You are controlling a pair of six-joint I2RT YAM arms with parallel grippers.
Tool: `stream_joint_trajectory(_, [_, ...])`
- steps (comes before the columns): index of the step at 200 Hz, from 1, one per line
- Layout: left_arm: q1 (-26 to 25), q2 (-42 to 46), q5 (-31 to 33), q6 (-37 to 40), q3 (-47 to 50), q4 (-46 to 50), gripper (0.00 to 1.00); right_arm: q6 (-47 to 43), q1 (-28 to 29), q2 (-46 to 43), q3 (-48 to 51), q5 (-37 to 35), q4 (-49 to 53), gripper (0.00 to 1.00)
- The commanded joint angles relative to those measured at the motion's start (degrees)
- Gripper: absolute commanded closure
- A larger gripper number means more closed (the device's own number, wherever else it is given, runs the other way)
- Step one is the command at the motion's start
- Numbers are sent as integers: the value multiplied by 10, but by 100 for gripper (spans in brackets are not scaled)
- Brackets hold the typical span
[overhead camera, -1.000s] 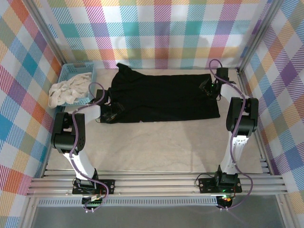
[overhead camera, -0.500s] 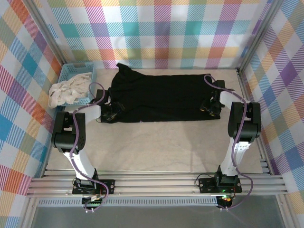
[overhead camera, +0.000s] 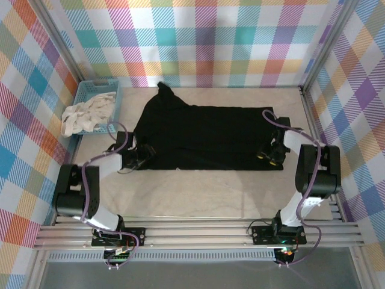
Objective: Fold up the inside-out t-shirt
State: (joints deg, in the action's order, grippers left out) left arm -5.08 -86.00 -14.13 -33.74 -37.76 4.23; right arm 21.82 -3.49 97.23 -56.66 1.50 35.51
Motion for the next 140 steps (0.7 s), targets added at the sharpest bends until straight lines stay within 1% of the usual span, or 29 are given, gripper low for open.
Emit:
stream_joint_trajectory(1, [3, 49, 9, -33, 75, 103, 39, 21, -5, -56, 48, 1, 11, 51])
stream_joint_trajectory(22, [1, 99, 7, -39, 74, 112, 39, 38, 11, -116, 81, 50, -63, 50])
stream_joint_trajectory(45, [2, 103, 21, -25, 51, 141, 39, 62, 32, -110, 77, 81, -96, 48])
stream_joint_trajectory(77, [2, 83, 13, -21, 46, 129, 39, 49, 56, -82, 56, 50, -102, 46])
stream_joint_trajectory(114, [2, 67, 9, -16, 42, 122, 39, 55, 59, -37, 21, -14, -76, 46])
stream_joint_trajectory(140, [2, 55, 9, -12, 39, 121, 39, 56, 59, -5, -3, -20, -82, 47])
